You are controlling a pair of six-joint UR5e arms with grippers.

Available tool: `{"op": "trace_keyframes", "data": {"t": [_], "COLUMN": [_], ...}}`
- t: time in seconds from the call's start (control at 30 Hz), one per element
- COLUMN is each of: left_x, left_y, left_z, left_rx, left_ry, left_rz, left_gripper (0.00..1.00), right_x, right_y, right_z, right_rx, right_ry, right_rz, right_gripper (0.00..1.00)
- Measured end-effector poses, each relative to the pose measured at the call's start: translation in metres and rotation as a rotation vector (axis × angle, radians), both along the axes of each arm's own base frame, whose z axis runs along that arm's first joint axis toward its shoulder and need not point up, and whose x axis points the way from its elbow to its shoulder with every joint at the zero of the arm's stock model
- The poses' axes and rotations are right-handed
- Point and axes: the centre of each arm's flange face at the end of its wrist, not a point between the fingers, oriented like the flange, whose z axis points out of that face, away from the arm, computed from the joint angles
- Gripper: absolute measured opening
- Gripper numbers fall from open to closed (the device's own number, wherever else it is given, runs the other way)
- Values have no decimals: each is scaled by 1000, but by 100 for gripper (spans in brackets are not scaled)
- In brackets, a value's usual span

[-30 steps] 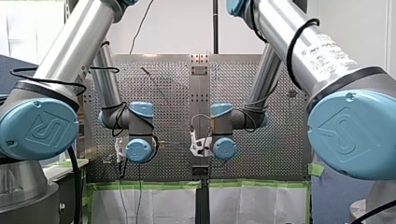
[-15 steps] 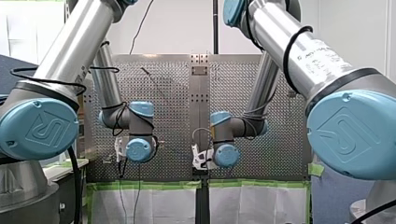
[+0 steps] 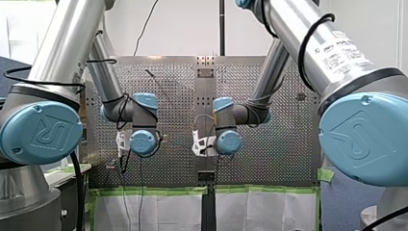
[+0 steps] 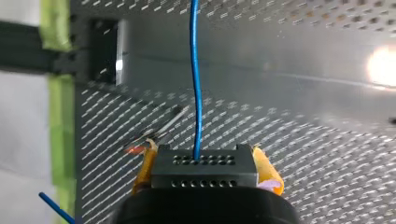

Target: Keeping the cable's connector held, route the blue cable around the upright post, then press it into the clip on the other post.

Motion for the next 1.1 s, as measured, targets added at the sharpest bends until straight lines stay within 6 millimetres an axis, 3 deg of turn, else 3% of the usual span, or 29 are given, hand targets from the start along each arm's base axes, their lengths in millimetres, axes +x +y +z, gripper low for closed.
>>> {"op": "trace_keyframes", "data": {"t": [0.63,1.1], "left_x": [52,84], "left_y": [3,17], "left_z": [93,181], "left_rx": [-180,-226], "left_ry": [-144,-252], "left_rz": [144,217], "left_gripper": [0,0], "right_x": [37,46], "right_y": [-29,-37], "right_z": [126,248], "right_rx": [-73,-168], "right_ry": [-140,-240], "right_rz": [106,124], "right_gripper": [0,0]}}
